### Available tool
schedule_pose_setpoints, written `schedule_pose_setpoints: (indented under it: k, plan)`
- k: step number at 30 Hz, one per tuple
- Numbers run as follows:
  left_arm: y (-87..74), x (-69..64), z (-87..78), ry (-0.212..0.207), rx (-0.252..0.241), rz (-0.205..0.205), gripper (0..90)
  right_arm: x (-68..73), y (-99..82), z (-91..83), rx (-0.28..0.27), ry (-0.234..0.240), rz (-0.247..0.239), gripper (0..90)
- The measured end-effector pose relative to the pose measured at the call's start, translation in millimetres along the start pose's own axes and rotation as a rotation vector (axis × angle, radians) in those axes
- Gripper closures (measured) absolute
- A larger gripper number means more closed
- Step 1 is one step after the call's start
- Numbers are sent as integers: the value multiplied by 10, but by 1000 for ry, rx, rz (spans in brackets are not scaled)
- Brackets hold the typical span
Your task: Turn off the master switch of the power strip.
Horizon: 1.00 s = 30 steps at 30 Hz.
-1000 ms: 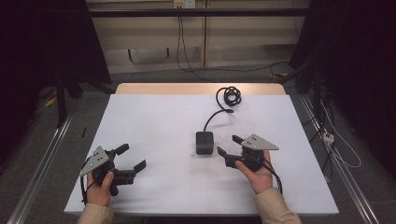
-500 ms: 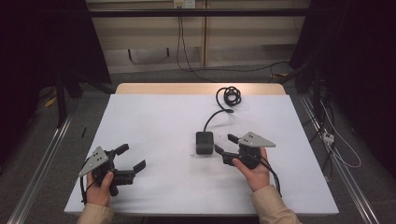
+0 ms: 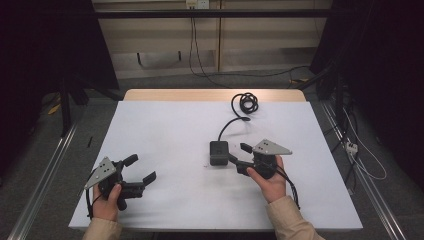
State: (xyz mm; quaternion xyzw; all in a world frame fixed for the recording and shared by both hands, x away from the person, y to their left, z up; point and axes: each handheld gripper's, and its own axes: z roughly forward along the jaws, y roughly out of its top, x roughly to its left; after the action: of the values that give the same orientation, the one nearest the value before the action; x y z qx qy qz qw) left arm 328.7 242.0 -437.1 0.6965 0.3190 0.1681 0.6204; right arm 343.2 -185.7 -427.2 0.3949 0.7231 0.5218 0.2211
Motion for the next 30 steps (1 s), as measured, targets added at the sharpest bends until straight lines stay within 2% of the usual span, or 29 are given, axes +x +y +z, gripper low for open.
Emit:
schedule_pose_setpoints:
  k: [30]
  plan:
    - [2,-2,0,0,1,0,31,53,93,115,25,49,-10,548]
